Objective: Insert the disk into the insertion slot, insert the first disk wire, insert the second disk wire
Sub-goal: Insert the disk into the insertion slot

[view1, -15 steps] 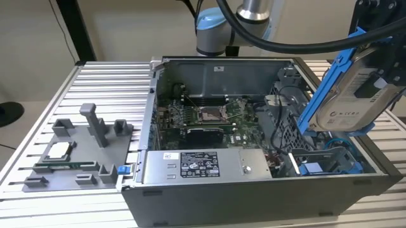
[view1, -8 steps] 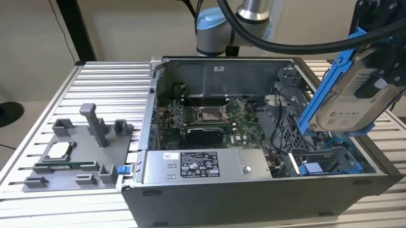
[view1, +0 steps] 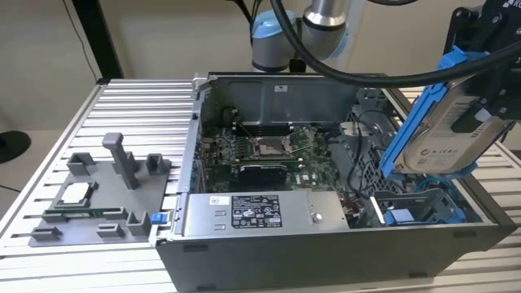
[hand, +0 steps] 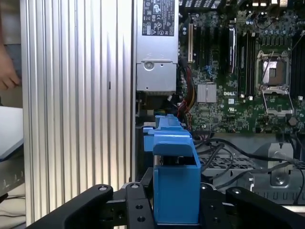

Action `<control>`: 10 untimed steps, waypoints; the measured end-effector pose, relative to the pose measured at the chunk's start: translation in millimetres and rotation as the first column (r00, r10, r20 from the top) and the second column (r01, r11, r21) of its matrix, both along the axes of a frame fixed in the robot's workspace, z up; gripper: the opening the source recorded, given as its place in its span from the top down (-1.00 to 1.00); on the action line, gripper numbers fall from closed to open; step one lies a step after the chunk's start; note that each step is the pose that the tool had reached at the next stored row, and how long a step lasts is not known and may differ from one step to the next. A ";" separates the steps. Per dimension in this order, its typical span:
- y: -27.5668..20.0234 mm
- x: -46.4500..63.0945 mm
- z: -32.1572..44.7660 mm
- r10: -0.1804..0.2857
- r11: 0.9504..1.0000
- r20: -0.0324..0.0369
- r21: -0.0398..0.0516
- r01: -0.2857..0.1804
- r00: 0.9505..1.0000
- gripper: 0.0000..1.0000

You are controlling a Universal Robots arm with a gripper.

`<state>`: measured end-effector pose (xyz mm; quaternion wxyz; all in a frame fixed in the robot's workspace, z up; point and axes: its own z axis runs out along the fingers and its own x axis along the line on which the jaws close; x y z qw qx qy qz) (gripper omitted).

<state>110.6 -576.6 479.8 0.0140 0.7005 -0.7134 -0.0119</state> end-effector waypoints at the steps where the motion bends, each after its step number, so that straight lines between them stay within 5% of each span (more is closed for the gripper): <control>1: 0.0 0.0 -1.3 0.000 1.000 0.000 0.000 0.000 1.000 1.00; 10: -0.4 1.7 -14.0 0.000 1.000 0.003 0.000 0.000 1.000 1.00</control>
